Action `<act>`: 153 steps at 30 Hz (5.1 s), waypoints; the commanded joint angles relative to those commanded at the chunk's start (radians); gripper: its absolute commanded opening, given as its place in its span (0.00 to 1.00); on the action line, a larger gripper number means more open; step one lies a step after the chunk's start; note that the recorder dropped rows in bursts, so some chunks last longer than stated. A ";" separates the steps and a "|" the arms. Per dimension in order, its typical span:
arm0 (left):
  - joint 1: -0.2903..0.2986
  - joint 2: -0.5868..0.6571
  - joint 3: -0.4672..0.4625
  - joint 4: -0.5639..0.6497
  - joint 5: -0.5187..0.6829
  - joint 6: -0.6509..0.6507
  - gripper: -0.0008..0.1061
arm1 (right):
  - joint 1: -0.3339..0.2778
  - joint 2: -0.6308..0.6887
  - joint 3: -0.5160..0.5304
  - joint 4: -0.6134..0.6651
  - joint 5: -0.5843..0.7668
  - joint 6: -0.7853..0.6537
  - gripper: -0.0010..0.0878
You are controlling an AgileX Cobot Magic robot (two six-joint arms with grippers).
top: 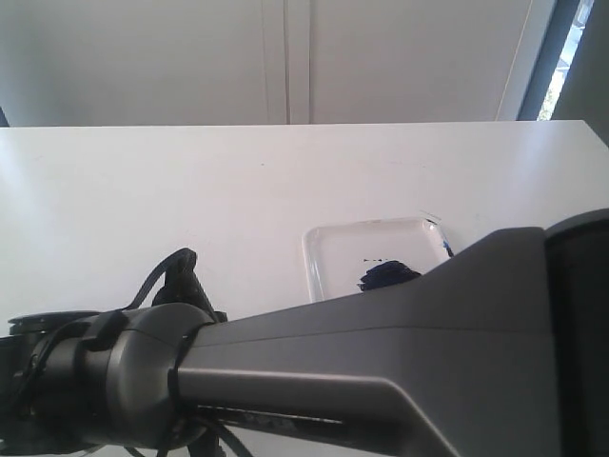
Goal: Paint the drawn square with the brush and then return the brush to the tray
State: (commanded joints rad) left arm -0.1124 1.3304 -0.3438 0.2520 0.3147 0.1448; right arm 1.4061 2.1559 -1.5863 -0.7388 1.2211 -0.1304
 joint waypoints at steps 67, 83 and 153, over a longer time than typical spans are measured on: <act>0.000 0.000 0.000 -0.020 -0.009 0.000 0.39 | -0.003 0.000 0.004 0.006 0.000 0.006 0.01; 0.000 0.000 0.000 -0.020 -0.008 -0.015 0.39 | -0.030 -0.002 0.006 0.041 0.000 0.006 0.01; 0.000 0.000 0.000 -0.035 -0.024 -0.014 0.39 | -0.046 0.011 0.081 -0.075 0.000 0.053 0.01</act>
State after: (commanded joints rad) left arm -0.1124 1.3304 -0.3438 0.2174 0.2910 0.1304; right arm 1.3601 2.1669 -1.5051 -0.8136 1.2211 -0.0773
